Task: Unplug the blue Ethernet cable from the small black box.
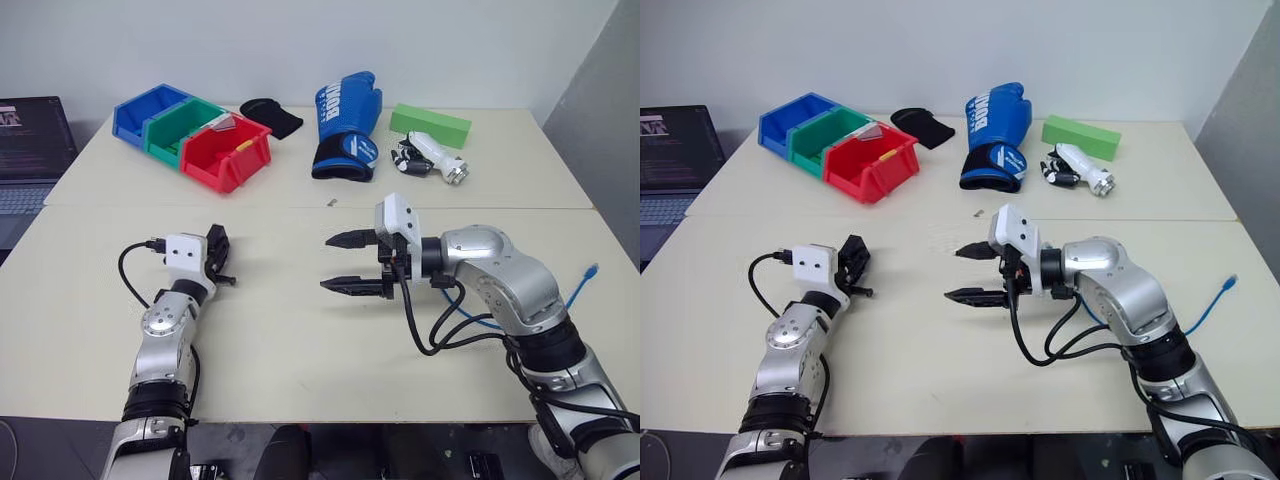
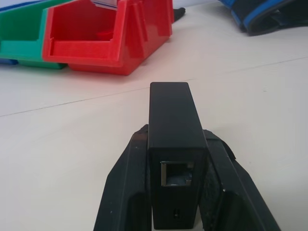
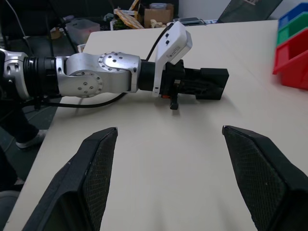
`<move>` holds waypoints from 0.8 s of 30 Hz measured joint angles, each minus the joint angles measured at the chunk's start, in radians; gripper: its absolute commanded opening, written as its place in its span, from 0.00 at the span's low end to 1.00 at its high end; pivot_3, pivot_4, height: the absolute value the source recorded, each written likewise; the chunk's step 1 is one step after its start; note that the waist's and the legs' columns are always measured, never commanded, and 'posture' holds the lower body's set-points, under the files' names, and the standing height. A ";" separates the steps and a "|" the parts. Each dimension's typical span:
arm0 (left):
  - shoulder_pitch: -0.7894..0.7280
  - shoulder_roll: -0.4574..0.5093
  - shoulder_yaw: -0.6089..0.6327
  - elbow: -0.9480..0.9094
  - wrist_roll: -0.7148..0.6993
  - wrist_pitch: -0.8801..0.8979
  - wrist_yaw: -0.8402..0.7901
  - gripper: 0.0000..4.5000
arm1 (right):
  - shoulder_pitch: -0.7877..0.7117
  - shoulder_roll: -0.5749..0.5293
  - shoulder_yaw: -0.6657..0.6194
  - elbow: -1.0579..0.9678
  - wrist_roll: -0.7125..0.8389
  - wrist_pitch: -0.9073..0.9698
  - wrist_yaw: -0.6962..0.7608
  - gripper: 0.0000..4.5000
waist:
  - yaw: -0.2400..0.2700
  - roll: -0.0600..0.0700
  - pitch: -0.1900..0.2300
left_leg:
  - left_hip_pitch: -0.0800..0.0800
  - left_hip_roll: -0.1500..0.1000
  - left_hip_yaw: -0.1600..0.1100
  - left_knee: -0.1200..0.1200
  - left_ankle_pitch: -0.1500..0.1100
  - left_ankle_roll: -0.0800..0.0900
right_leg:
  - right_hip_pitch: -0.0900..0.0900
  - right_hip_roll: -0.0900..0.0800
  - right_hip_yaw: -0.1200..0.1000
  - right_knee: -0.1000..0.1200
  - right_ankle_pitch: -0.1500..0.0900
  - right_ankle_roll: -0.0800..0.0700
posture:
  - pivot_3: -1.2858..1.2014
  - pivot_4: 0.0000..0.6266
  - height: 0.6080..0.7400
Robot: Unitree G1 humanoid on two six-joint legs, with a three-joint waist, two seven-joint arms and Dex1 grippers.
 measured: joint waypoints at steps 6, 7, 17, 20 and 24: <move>0.021 -0.004 0.014 0.002 -0.011 -0.007 -0.002 0.71 | 0.000 -0.002 0.000 0.004 0.010 0.019 0.009 0.82 | -0.004 0.000 0.000 | 0.001 0.001 0.000 0.000 0.000 0.000 | 0.000 0.000 0.000 0.001 0.000 0.000 | 0.52 0.24 1.00; 0.026 -0.005 0.018 -0.006 -0.014 -0.005 -0.004 0.75 | 0.000 -0.002 0.000 0.004 0.010 0.021 0.009 0.82 | -0.005 0.000 0.000 | 0.001 0.001 0.000 0.000 0.000 0.000 | 0.000 0.000 0.000 0.001 0.000 0.000 | 0.52 0.24 1.00; 0.234 0.077 0.042 -0.378 -0.180 0.385 -0.109 0.85 | 0.072 -0.048 -0.044 -0.026 0.019 0.062 -0.027 0.82 | -0.003 0.000 0.000 | 0.000 0.001 -0.001 -0.001 0.000 0.000 | 0.000 0.000 0.001 0.001 0.000 0.000 | 0.52 0.24 1.00; 0.293 0.177 0.069 -0.497 -0.216 0.501 -0.165 0.85 | 0.121 -0.082 -0.082 -0.026 0.019 0.071 -0.050 0.82 | -0.003 0.000 0.000 | 0.001 0.001 -0.001 -0.001 0.000 0.000 | 0.000 0.000 0.001 0.001 0.000 0.000 | 0.52 0.24 1.00; 0.331 0.290 0.112 -0.598 -0.250 0.580 -0.238 0.85 | 0.130 -0.127 -0.140 -0.022 0.019 0.072 -0.062 0.82 | -0.003 0.000 0.000 | 0.001 0.001 0.000 -0.001 0.000 0.000 | 0.000 0.001 0.000 0.001 0.000 0.000 | 0.52 0.24 1.00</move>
